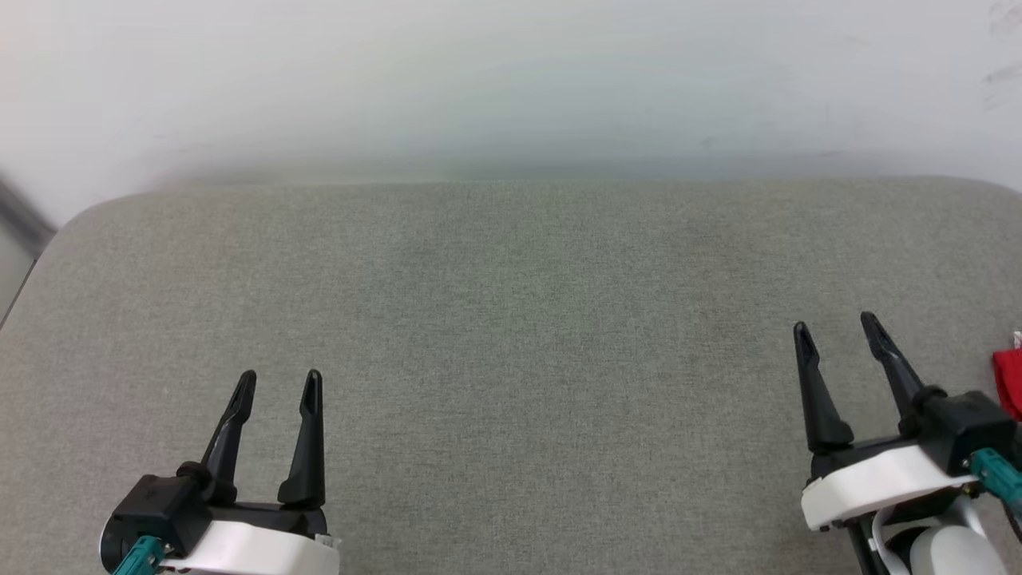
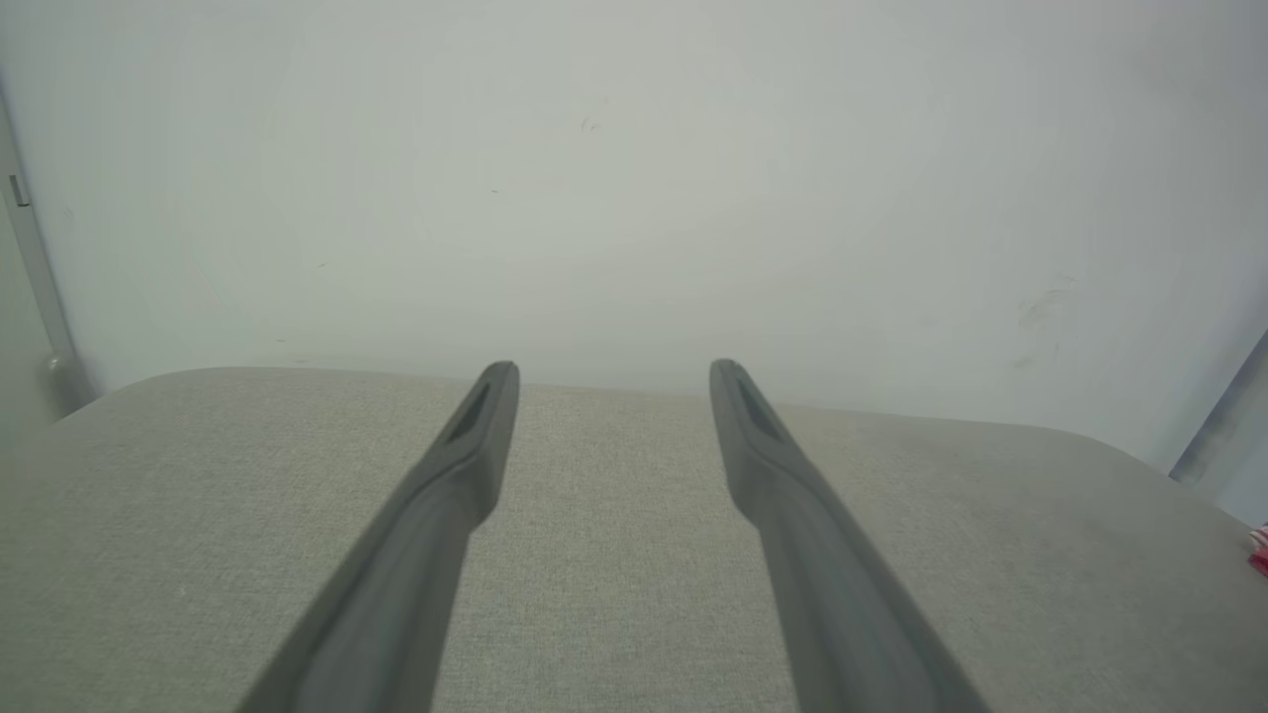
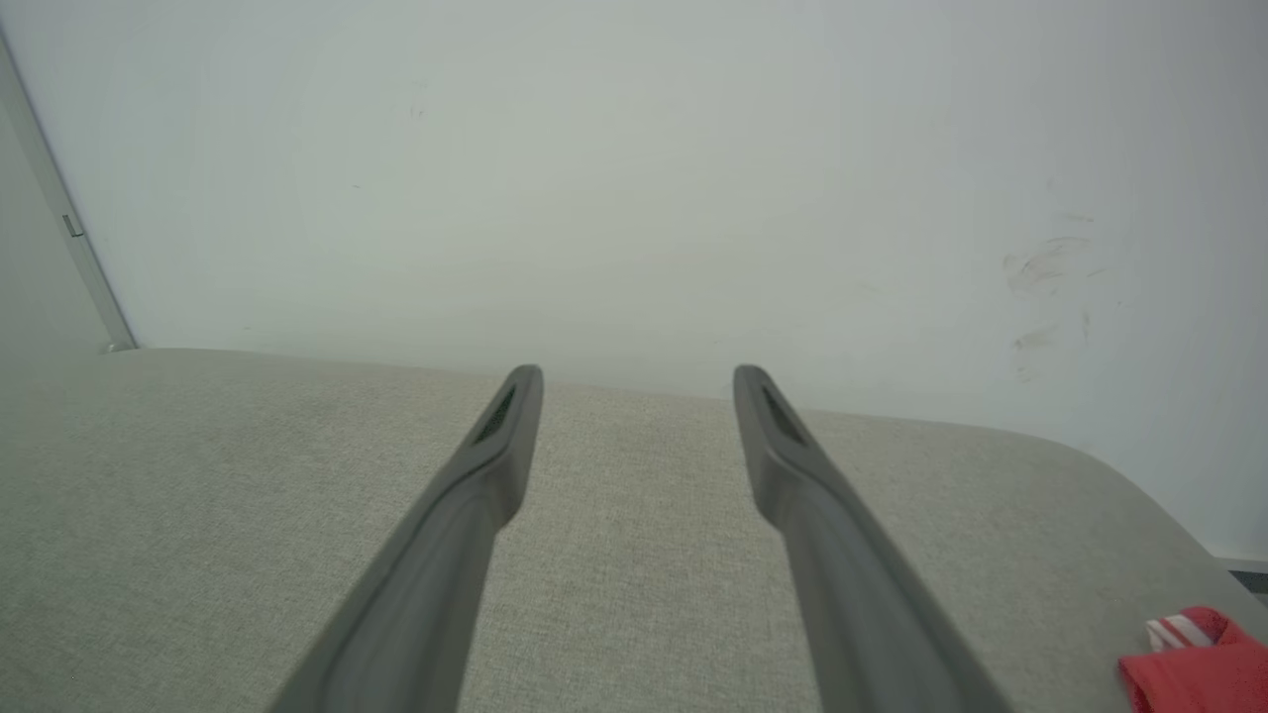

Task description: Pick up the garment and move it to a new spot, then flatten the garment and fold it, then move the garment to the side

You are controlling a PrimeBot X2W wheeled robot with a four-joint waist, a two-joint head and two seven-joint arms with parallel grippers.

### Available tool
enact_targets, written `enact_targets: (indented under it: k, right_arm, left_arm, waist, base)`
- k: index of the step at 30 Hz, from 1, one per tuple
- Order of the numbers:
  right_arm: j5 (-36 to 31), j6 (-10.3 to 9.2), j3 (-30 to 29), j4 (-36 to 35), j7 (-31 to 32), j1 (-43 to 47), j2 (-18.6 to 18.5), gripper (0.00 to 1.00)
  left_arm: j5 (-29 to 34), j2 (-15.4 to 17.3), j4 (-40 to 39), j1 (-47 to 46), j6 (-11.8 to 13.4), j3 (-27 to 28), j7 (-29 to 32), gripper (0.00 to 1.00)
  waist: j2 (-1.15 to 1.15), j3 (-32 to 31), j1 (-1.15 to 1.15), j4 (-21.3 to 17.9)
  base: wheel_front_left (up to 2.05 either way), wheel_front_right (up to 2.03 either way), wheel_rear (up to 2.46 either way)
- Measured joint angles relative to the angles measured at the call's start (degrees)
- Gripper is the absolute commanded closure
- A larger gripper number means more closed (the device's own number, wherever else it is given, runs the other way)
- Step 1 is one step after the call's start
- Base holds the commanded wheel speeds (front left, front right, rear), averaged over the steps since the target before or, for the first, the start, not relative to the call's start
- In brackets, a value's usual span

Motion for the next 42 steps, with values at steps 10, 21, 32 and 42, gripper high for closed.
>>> enact_targets:
  k: [10,21,32,42]
  right_arm:
    - [0.1,0.00,0.4,2.5,-2.2,1.1,1.7,0.00]
    - [-0.2,0.00,-0.1,2.4,-2.4,1.0,1.9,0.00]
    - [-0.8,0.03,1.8,3.1,-2.1,1.2,2.0,1.00]
    - [6.9,0.02,1.6,5.8,-0.6,2.4,2.0,1.00]
  left_arm:
    - [-0.1,0.0,1.4,1.1,0.0,0.0,0.0,0.00]
    - [-0.7,-0.6,1.7,1.3,0.0,0.6,0.0,0.00]
    - [-1.5,-0.6,1.4,1.3,0.0,0.8,0.0,1.00]
    - [-8.2,-1.3,4.6,2.3,0.0,0.7,1.6,1.00]
  waist:
    - [0.00,-1.2,0.01,-0.8]
    - [0.00,-1.5,0.02,-0.8]
    - [0.00,-1.0,0.02,-0.7]
    - [0.00,-1.0,0.02,-0.8]
  base:
    - [0.00,0.00,0.00]
    - [0.00,0.00,0.00]
    - [0.00,0.00,0.00]
    - [0.00,0.00,0.00]
